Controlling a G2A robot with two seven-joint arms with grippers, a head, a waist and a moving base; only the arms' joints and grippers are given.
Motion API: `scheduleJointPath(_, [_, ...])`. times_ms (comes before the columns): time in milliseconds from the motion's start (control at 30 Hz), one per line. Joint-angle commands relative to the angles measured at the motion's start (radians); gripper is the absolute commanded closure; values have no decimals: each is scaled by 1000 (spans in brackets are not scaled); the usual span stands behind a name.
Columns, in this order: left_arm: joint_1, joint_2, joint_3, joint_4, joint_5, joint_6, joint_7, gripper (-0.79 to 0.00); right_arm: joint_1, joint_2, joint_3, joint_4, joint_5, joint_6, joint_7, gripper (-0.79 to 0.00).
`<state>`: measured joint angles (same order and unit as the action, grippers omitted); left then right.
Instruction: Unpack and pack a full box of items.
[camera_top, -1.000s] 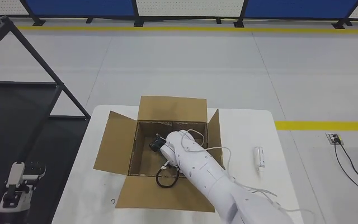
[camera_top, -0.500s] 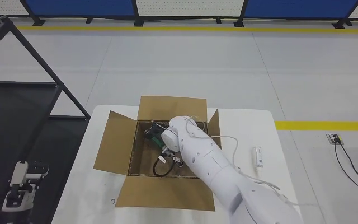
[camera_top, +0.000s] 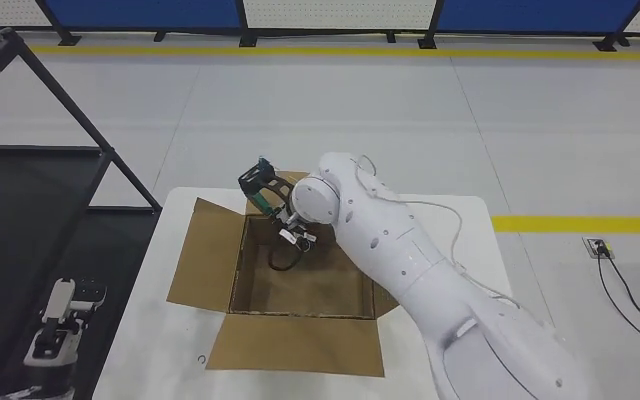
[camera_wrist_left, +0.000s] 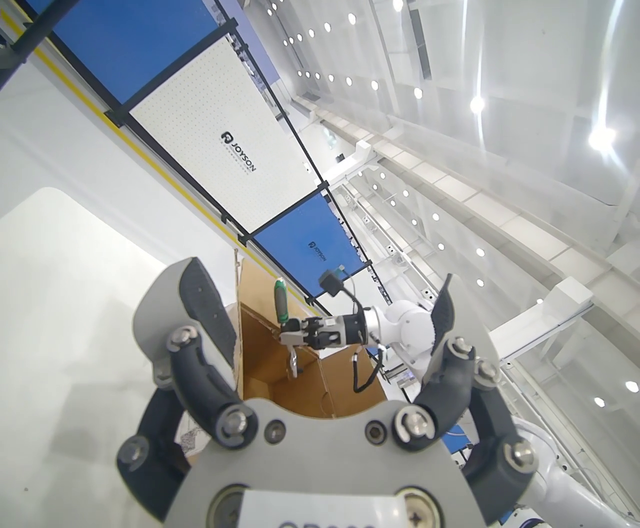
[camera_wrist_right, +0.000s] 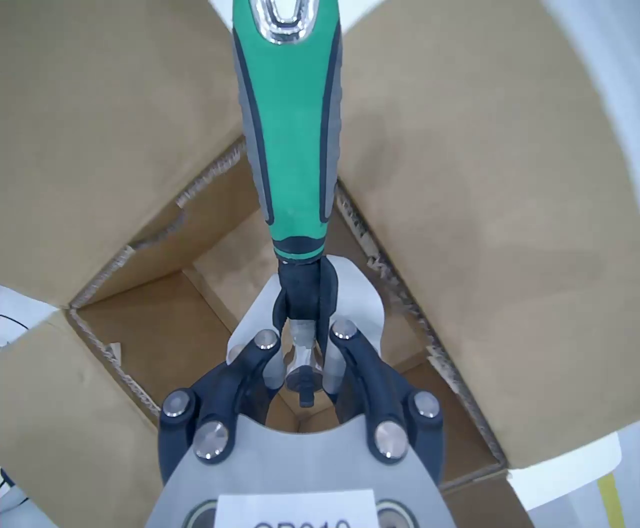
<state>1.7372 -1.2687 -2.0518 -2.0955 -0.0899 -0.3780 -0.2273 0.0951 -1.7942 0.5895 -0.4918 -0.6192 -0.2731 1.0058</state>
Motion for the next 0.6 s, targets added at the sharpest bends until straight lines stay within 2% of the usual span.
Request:
scheduleJointPath(0, [-6, 0, 8, 2, 4, 3, -3, -785, -18, 34, 37, -88, -13, 45, 16, 0])
scheduleJointPath(133, [-15, 1, 22, -1, 16, 5, -7, -785, -117, 127, 163, -376, -88, 180, 46, 0])
scheduleJointPath(300, [-19, 1, 25, -4, 21, 7, -4, -785, -407, 248, 390, -917, -276, 300, 181, 0])
scheduleJointPath(433, [-17, 0, 28, -7, 26, 7, 1, -785, -605, 296, 540, -1219, -407, 383, 238, 0])
scheduleJointPath(567, [-15, -1, 36, -9, 36, 9, 5, -785, -717, 318, 631, -1385, -529, 469, 262, 0])
